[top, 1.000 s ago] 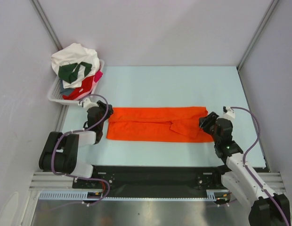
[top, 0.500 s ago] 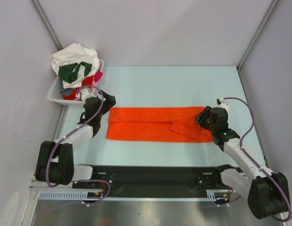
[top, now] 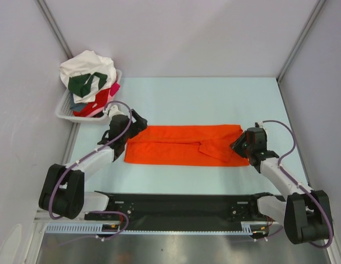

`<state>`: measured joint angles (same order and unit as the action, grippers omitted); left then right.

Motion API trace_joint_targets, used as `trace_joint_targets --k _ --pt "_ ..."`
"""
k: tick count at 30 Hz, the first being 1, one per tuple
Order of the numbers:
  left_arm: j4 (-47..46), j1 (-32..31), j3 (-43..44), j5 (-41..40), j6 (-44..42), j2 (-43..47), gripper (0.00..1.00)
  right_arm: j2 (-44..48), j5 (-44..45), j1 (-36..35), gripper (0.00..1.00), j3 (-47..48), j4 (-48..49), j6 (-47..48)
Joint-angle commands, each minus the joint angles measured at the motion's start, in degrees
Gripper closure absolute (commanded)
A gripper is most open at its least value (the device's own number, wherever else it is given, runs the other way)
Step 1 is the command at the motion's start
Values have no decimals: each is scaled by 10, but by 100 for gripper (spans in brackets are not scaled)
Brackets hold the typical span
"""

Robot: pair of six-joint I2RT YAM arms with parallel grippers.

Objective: Fold and stack the t-shirts
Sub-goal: Fold the tshirt

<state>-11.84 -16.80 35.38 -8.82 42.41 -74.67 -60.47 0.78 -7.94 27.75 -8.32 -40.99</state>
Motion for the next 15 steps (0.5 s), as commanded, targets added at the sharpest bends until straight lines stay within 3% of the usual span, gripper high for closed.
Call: trace_joint_targets --k 1,7,8,10,11,15 --pt "14 -1 24 -7 -10 -1 3 -24 -8 -22 69 7 5 8" --pt "15 -1 41 8 -27 -1 2 -34 35 -53 71 14 -28 -22" --pt "19 -1 57 10 -33 -6 2 -35 26 -55 77 12 -26 -27" --pt "51 0 80 15 -41 -34 3 -33 47 -64 100 14 -35 -31" --pt "70 -1 112 16 -50 -44 3 -33 64 -71 100 23 -50 -33" --pt "112 -1 138 -11 -67 -65 19 -32 113 -109 100 44 -71 -30"
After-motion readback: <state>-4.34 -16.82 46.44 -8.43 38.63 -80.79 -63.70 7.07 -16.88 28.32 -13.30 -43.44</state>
